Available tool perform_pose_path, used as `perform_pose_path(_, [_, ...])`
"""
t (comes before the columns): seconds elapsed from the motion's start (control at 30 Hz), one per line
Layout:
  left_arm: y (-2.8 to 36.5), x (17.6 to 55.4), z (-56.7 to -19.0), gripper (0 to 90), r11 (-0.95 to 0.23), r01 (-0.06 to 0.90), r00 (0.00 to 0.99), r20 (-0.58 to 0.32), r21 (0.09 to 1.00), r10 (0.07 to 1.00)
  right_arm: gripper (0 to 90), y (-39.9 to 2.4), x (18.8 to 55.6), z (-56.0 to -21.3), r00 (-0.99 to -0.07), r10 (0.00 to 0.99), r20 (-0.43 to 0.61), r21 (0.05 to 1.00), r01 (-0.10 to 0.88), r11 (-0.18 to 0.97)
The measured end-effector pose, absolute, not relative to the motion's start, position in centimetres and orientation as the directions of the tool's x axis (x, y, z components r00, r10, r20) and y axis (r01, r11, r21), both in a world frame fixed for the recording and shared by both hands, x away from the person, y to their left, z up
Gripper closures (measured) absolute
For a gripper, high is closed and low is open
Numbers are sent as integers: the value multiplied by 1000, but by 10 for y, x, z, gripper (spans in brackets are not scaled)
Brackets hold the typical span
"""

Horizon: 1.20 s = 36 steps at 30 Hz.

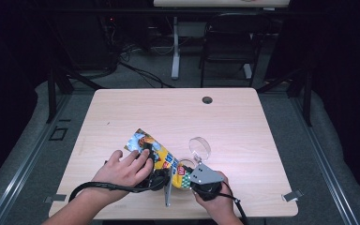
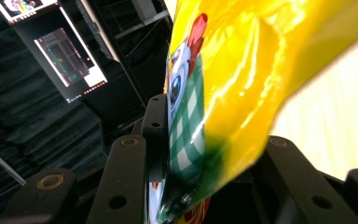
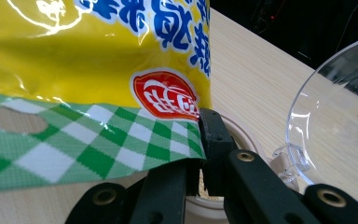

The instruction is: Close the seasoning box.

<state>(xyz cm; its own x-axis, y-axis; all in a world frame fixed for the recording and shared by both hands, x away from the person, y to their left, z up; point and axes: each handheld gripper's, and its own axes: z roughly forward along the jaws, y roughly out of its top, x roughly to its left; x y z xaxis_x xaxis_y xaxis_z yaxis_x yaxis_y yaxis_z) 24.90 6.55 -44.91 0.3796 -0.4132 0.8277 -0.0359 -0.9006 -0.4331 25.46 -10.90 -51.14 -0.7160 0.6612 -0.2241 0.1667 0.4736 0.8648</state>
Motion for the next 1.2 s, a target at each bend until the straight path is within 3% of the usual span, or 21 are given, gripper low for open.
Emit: perform_pose_path(1.2, [59,247,-448,679,-883,-66,348,818,-465,-457,879,-114,251,-510,-715,667,-210,864,183,468])
